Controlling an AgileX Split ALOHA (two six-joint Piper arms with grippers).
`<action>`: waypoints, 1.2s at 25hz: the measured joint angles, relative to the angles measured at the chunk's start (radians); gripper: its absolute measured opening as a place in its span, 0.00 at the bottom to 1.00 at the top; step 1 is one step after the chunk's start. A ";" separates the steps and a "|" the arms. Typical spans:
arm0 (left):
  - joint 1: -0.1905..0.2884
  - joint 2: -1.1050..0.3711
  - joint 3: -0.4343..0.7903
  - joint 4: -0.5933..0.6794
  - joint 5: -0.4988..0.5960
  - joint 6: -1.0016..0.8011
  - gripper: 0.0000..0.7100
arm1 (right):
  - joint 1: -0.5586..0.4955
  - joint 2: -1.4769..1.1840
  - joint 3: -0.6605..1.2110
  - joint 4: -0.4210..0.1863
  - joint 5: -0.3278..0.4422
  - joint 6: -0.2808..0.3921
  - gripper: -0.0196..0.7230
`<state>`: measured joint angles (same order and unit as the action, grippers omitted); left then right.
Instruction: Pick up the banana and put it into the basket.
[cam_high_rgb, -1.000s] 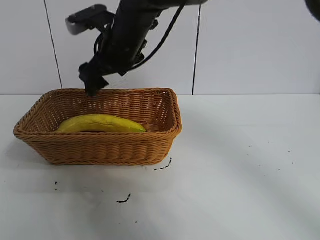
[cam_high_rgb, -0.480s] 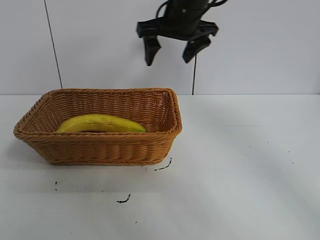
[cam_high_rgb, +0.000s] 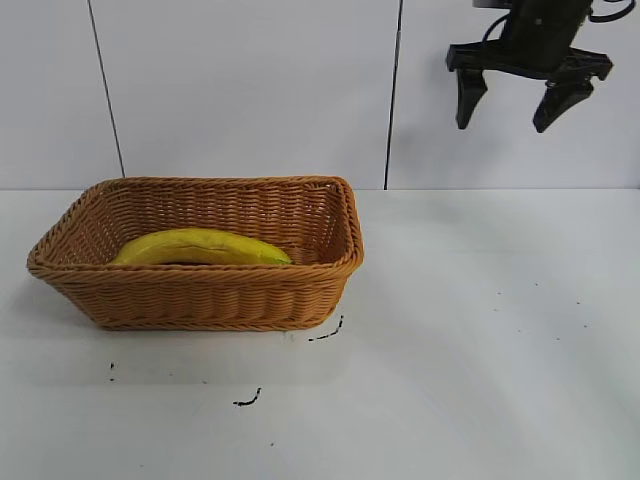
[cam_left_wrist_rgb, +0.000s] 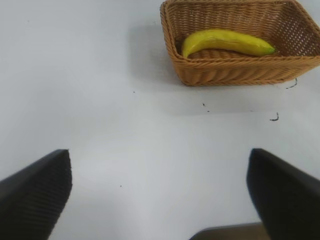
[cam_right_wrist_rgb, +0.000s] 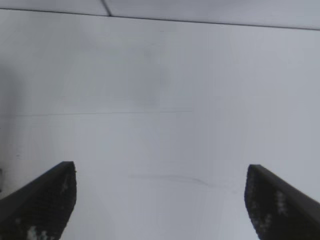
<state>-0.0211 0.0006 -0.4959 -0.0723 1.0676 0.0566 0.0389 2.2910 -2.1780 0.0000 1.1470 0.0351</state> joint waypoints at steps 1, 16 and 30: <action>0.000 0.000 0.000 0.000 0.000 0.000 0.97 | -0.009 0.000 0.000 0.000 0.016 0.000 0.89; 0.000 0.000 0.000 0.000 0.000 0.000 0.97 | -0.038 -0.208 0.245 0.008 0.065 0.000 0.89; 0.000 0.000 0.000 0.000 0.000 0.000 0.97 | -0.038 -0.957 1.146 0.011 0.069 -0.004 0.89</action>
<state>-0.0211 0.0006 -0.4959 -0.0723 1.0676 0.0566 0.0014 1.3340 -1.0322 0.0105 1.2159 0.0313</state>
